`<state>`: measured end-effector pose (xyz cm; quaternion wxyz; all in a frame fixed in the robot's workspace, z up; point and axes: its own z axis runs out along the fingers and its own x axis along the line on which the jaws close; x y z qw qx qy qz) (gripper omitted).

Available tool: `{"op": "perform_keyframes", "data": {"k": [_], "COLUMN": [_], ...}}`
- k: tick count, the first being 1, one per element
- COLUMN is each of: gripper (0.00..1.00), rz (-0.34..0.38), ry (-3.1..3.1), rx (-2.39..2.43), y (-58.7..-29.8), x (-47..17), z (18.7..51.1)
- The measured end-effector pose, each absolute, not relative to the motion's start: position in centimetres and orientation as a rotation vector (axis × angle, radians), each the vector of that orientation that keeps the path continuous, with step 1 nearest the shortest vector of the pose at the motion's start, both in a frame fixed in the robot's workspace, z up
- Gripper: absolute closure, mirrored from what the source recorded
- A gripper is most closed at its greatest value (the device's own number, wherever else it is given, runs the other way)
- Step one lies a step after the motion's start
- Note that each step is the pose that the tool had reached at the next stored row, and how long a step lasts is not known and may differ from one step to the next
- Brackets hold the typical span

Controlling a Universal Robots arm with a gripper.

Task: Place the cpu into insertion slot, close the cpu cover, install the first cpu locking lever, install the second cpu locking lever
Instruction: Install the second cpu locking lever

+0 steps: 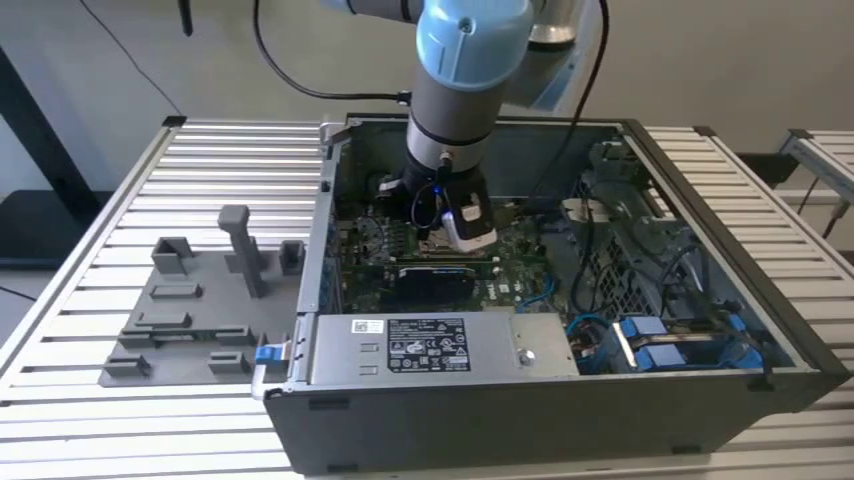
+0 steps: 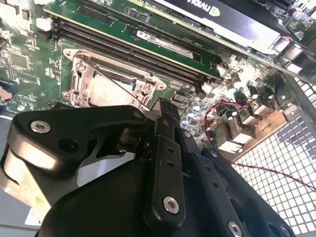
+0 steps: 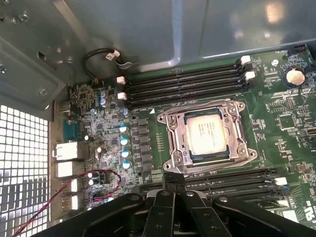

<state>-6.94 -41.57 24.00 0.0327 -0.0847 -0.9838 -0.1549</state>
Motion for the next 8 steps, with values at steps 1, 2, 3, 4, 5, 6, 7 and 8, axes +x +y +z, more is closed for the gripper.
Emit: {"op": "perform_keyframes", "data": {"k": [1, 2, 3, 4, 5, 6, 7, 8], "gripper": [0.89, 0.89, 0.89, 0.89, 0.89, 0.89, 0.89, 0.89], "rz": [-0.476, -0.477, -0.477, -0.476, -0.477, -0.477, -0.476, -0.476], "ry": [-3.028, -3.027, -3.026, -3.025, -3.024, -3.023, -3.021, -3.019], "rx": [-0.261, -0.261, -0.261, -0.261, -0.261, -0.262, -0.262, -0.262], "y": [-41.6, -41.6, -41.6, -41.6, -41.6, -41.6, -41.6, -41.6], "x": [-6.9, -6.9, -6.9, -6.9, -6.9, -6.9, -6.8, -6.6], "z": [24.1, 24.4, 24.9, 25.3, 25.7, 26.1, 26.4, 26.6]}}
